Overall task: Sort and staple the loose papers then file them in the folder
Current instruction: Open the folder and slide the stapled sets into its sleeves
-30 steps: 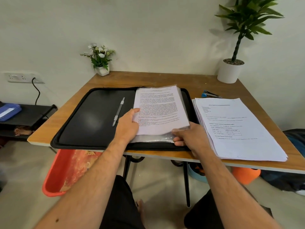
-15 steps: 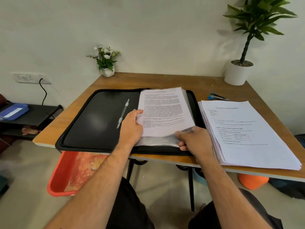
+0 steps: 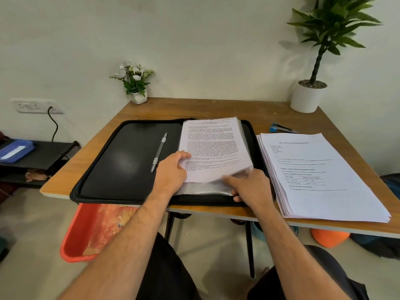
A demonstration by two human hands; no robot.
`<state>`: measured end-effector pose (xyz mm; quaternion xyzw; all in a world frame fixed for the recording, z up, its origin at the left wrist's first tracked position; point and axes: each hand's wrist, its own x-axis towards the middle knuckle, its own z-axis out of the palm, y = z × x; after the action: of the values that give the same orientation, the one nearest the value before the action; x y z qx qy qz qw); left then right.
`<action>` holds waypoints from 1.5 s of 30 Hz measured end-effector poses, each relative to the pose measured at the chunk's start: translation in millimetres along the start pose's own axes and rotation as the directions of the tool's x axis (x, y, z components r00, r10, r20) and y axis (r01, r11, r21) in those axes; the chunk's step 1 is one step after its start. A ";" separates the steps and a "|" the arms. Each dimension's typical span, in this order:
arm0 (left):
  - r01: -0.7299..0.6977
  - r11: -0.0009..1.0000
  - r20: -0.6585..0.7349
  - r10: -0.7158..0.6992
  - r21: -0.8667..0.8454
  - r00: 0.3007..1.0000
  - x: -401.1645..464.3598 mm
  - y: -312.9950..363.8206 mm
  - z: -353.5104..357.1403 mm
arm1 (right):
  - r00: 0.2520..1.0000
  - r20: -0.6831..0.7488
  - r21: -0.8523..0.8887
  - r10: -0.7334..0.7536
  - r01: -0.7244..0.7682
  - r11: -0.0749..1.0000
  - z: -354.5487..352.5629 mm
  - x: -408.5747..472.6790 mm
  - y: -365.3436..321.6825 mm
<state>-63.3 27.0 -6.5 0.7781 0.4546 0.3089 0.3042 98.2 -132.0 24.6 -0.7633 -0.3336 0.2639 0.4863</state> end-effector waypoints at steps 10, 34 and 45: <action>0.024 0.999 -0.032 -0.026 -0.045 0.999 -0.8 0.6 -1.4 | 0.997 -0.080 -0.146 -0.023 0.011 0.989 9.3 1.6 2.4; -0.235 0.841 -0.236 0.132 -0.487 0.963 -14.4 54.2 -30.3 | 0.889 0.246 0.434 -0.385 0.254 0.864 65.9 11.9 -92.7; 0.216 0.323 -0.171 -0.837 -0.922 0.520 -9.9 -21.1 -74.2 | 0.861 0.386 -0.211 -0.332 0.432 0.877 128.7 11.8 -52.0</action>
<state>-134.3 41.0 21.8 0.1701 0.5733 0.5919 0.5404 -1.1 -34.2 21.5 -0.6870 -0.5930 0.2362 0.3473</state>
